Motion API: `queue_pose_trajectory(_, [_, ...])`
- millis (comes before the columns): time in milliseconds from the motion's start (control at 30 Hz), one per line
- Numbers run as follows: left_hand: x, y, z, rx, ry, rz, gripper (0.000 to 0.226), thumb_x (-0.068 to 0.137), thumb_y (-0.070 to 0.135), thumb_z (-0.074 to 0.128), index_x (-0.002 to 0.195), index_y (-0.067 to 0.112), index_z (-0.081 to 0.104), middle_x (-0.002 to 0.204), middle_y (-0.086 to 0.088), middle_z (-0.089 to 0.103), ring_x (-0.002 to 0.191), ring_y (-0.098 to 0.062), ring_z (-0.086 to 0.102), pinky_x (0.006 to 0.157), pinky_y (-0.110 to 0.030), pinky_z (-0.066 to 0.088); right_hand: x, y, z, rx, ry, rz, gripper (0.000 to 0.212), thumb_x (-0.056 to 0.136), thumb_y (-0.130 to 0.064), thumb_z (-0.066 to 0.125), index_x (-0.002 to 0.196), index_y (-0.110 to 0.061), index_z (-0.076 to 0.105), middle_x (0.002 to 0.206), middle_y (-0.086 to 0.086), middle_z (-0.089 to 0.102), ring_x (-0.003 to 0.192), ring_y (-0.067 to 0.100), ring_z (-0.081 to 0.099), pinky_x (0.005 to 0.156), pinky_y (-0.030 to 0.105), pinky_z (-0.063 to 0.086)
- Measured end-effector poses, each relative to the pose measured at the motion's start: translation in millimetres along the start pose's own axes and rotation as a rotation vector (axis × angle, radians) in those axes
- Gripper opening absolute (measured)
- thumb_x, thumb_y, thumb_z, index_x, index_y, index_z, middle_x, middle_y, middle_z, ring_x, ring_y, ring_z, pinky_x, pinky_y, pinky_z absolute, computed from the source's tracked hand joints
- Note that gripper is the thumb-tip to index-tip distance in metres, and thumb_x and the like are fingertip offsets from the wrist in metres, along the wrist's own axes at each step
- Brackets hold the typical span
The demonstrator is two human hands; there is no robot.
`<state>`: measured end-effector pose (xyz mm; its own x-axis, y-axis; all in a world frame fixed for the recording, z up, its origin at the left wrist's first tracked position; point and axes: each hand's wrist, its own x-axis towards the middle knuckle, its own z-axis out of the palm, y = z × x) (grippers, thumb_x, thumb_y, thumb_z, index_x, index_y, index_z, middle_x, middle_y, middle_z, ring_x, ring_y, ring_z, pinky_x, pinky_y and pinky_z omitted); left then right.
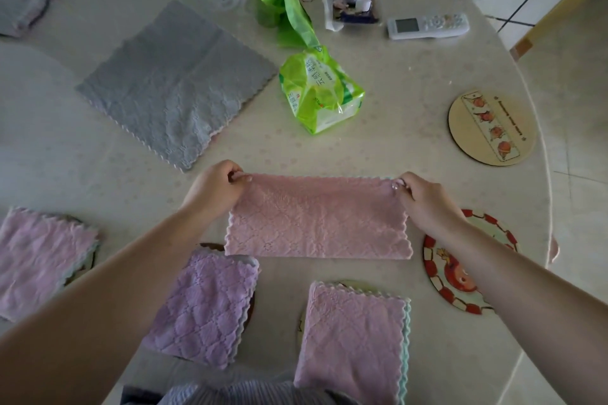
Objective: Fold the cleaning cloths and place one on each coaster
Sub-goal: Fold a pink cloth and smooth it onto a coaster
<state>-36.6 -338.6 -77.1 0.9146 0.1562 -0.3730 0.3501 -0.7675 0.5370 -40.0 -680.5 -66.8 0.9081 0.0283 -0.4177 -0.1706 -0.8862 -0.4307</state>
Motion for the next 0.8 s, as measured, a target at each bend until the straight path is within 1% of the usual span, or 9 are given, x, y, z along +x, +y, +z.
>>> queue_pose_trajectory(100, [-1,2,0,0.015,0.012,-0.025,0.013,0.09,0.031,0.057,0.086,0.018,0.056,0.083,-0.002,0.061,0.069,-0.016,0.052,0.053,-0.027,0.036,2,-2,1,-0.019,0.013,0.011,0.02,0.097,-0.034,0.037,0.099,-0.021,0.051,0.067,0.003,0.061,0.049,0.019,0.052,0.047,0.032,0.04])
queue_pose_trajectory(167, [-7,6,1,0.005,0.125,-0.018,0.018,0.089,0.035,0.058,0.096,0.018,0.056,0.095,0.0,0.061,0.079,-0.018,0.056,0.063,-0.03,0.042,-3,-7,-2,-0.015,0.109,0.017,0.016,0.095,-0.033,0.041,0.105,-0.021,0.045,0.07,-0.001,0.059,0.052,0.016,0.053,0.044,0.029,0.038])
queue_pose_trajectory(233, [-14,10,7,0.087,0.295,0.139,0.025,0.088,0.035,0.058,0.104,0.017,0.057,0.108,-0.002,0.059,0.095,-0.023,0.056,0.08,-0.039,0.045,-11,-12,-2,-0.008,0.257,-0.035,0.026,0.092,-0.028,0.048,0.115,-0.016,0.044,0.084,-0.002,0.057,0.066,0.016,0.055,0.053,0.032,0.044])
queue_pose_trajectory(267, [-19,14,12,0.132,0.336,0.26,0.026,0.087,0.034,0.058,0.106,0.016,0.059,0.112,-0.004,0.059,0.104,-0.025,0.054,0.087,-0.044,0.043,-16,-16,-1,-0.016,0.285,-0.097,0.032,0.091,-0.025,0.051,0.12,-0.013,0.045,0.096,0.0,0.057,0.079,0.017,0.056,0.065,0.031,0.048])
queue_pose_trajectory(333, [-30,23,28,0.213,0.281,0.479,0.031,0.086,0.033,0.055,0.111,0.016,0.06,0.123,-0.006,0.057,0.118,-0.027,0.048,0.095,-0.05,0.037,-25,-27,11,-0.07,0.223,-0.244,0.04,0.09,-0.021,0.052,0.129,-0.012,0.045,0.122,0.005,0.052,0.11,0.019,0.051,0.095,0.03,0.04])
queue_pose_trajectory(433, [-43,35,59,0.374,0.075,0.616,0.049,0.088,0.04,0.042,0.129,0.013,0.052,0.14,-0.007,0.047,0.135,-0.028,0.036,0.11,-0.054,0.022,-27,-50,40,-0.196,0.07,-0.439,0.052,0.087,-0.023,0.049,0.137,-0.015,0.038,0.143,0.005,0.039,0.134,0.023,0.033,0.114,0.039,0.021])
queue_pose_trajectory(500, [-48,36,74,0.447,0.004,0.62,0.059,0.086,0.042,0.036,0.133,0.008,0.047,0.14,-0.01,0.047,0.135,-0.029,0.036,0.11,-0.056,0.024,-25,-57,65,-0.29,0.035,-0.502,0.057,0.087,-0.031,0.05,0.14,-0.014,0.036,0.148,0.008,0.034,0.138,0.026,0.029,0.114,0.048,0.02])
queue_pose_trajectory(600, [-44,27,80,0.538,0.013,0.631,0.062,0.086,0.045,0.04,0.131,0.004,0.049,0.137,-0.013,0.051,0.13,-0.03,0.043,0.108,-0.054,0.031,-22,-55,84,-0.377,0.044,-0.481,0.059,0.088,-0.044,0.042,0.139,-0.016,0.04,0.147,0.01,0.037,0.136,0.027,0.034,0.111,0.053,0.025])
queue_pose_trajectory(800, [-32,-4,53,0.701,-0.034,0.477,0.083,0.084,0.065,0.02,0.146,0.01,0.021,0.154,-0.013,0.02,0.143,-0.029,0.014,0.116,-0.047,0.003,-20,-10,68,-0.544,0.074,-0.413,0.07,0.09,-0.064,0.019,0.146,-0.022,0.021,0.153,0.012,0.024,0.142,0.027,0.021,0.115,0.051,0.008])
